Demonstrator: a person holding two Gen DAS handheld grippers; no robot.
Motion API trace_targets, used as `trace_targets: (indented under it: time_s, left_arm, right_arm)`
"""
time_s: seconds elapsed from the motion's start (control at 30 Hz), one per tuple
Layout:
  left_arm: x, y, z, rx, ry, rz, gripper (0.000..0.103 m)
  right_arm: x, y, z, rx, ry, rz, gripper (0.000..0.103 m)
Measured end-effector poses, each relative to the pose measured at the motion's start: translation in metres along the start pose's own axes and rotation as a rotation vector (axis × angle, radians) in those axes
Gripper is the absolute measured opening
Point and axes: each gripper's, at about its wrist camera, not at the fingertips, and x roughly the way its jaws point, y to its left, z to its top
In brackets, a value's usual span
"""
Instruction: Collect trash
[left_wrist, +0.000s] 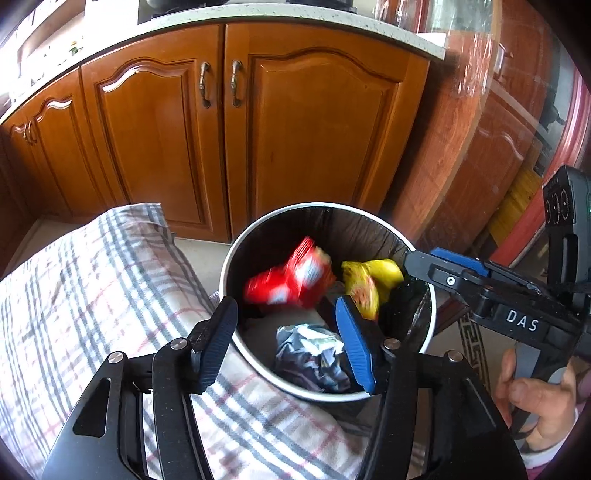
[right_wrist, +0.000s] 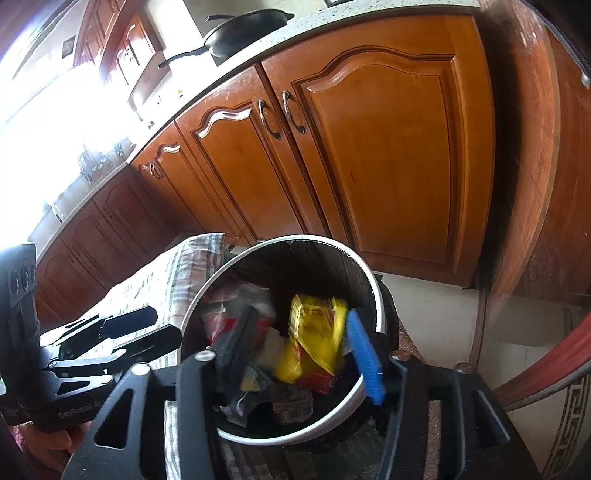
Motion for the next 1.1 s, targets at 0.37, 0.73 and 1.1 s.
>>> trace_targets:
  time_s: [0.37, 0.73, 1.1]
  left_arm:
    - [-0.070, 0.029, -0.045, -0.126, -0.136, -0.012, 0.075]
    - [-0.137, 0.061, -0.116, -0.235, -0.232, -0.003, 0.080]
    - [-0.214, 0.066, -0.152, -0.215, -0.401, 0.064, 0.098]
  right_arm:
    - [-0.046, 0.026, -0.025, 0.028, -0.095, 0.063, 0.099]
    - [-0.084, 0.084, -0.084, -0.003, -0.154, 0.081, 0.102]
    - [-0.144, 0.144, -0.106, -0.137, -0.342, -0.001, 0.103]
